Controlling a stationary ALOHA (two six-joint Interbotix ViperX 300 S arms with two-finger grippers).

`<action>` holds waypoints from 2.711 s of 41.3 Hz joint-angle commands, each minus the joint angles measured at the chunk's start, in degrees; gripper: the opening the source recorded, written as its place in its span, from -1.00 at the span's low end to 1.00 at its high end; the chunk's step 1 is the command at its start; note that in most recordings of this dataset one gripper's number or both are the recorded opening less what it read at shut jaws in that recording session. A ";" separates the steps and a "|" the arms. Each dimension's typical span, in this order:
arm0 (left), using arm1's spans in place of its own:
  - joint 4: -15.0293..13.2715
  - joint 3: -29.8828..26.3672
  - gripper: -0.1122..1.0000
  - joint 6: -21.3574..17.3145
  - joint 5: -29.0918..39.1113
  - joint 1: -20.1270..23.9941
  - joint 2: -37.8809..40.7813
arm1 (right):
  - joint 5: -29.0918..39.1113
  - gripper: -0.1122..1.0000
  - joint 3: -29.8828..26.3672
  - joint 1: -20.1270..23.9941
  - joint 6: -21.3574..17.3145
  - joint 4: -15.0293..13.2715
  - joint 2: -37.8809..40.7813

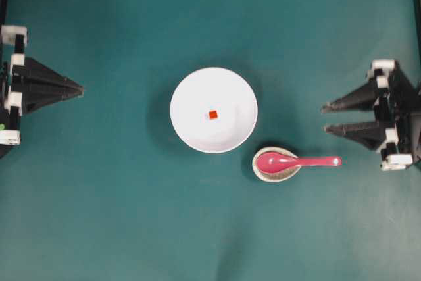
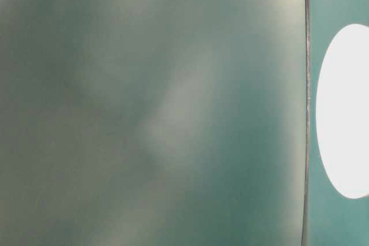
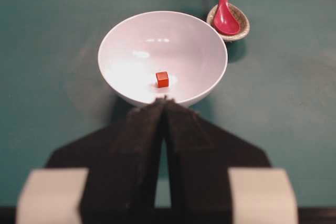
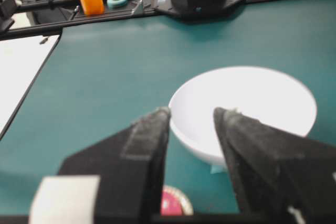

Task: Grip the spoon and scoop the red block from the bowl with right arm.
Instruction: 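Close the right gripper on the pink spoon's handle end, then lift the spoon with the right gripper and carry it over the white bowl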

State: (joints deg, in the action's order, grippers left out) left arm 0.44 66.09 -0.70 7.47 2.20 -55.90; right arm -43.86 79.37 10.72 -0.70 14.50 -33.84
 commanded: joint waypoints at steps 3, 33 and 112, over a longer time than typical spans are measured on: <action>0.18 -1.49 -0.80 0.00 -0.35 0.09 0.44 | -1.67 0.03 -0.62 2.64 0.00 2.20 5.27; 0.18 -1.14 -0.80 -0.09 -0.18 0.18 0.44 | 0.53 0.18 -1.76 6.86 -2.64 3.25 21.45; 0.18 -0.97 -0.80 0.09 1.93 0.18 0.09 | -21.18 0.21 -0.44 16.61 -0.18 11.25 42.45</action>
State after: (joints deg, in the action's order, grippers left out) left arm 0.53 66.09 -0.70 9.58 2.20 -55.99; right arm -64.78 79.01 27.07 -1.05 25.58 9.05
